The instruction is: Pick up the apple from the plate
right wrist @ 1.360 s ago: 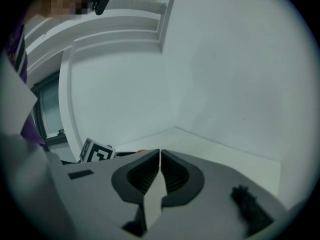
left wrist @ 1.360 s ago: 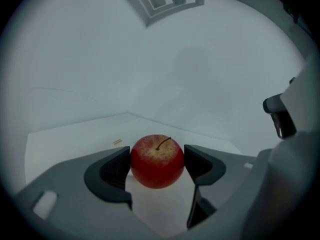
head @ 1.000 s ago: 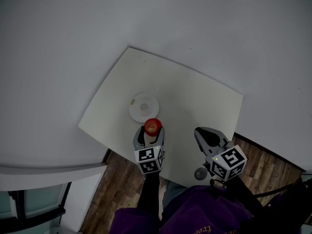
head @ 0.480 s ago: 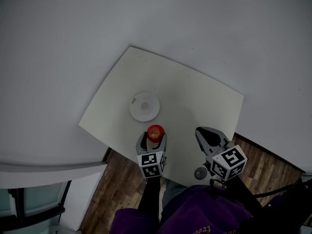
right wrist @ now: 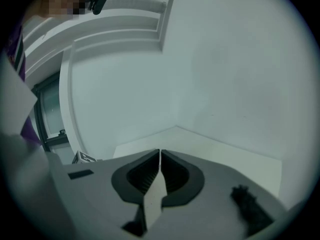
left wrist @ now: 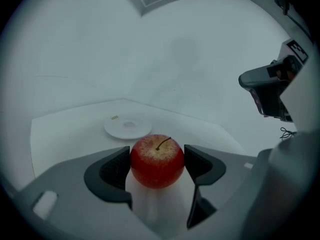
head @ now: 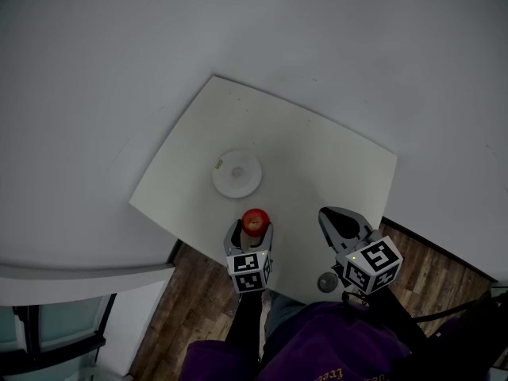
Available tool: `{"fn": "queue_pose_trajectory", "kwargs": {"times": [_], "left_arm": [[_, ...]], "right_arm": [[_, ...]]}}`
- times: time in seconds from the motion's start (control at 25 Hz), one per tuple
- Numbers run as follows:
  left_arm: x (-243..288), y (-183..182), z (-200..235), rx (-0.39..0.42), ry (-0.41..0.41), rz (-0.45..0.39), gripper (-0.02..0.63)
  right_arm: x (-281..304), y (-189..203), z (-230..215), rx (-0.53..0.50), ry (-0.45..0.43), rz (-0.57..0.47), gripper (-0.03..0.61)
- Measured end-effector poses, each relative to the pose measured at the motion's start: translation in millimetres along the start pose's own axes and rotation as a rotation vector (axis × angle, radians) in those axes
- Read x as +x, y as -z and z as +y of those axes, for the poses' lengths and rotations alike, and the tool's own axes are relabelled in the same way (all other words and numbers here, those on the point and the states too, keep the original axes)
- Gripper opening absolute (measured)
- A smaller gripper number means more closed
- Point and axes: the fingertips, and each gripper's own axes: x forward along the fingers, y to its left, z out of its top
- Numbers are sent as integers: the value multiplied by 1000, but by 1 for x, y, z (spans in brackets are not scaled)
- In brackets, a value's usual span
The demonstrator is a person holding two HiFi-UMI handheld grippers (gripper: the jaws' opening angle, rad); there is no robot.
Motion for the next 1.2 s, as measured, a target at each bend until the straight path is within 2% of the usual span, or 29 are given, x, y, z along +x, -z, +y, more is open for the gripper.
{"fn": "queue_pose_trajectory", "kwargs": {"times": [0.2, 0.52, 0.96, 1.2], "left_arm": [[0, 1, -1, 15, 6, -17, 350], [0, 1, -6, 97, 5, -15, 351], [-6, -5, -13, 129, 36, -49, 362], [-26, -23, -15, 108, 15, -125, 359]], "right_arm": [[0, 0, 1, -2, 2, 0, 12], [-1, 0, -2, 4, 7, -3, 12], [-2, 0, -2, 7, 2, -8, 12], [-2, -1, -2, 10, 1, -12, 12]]}}
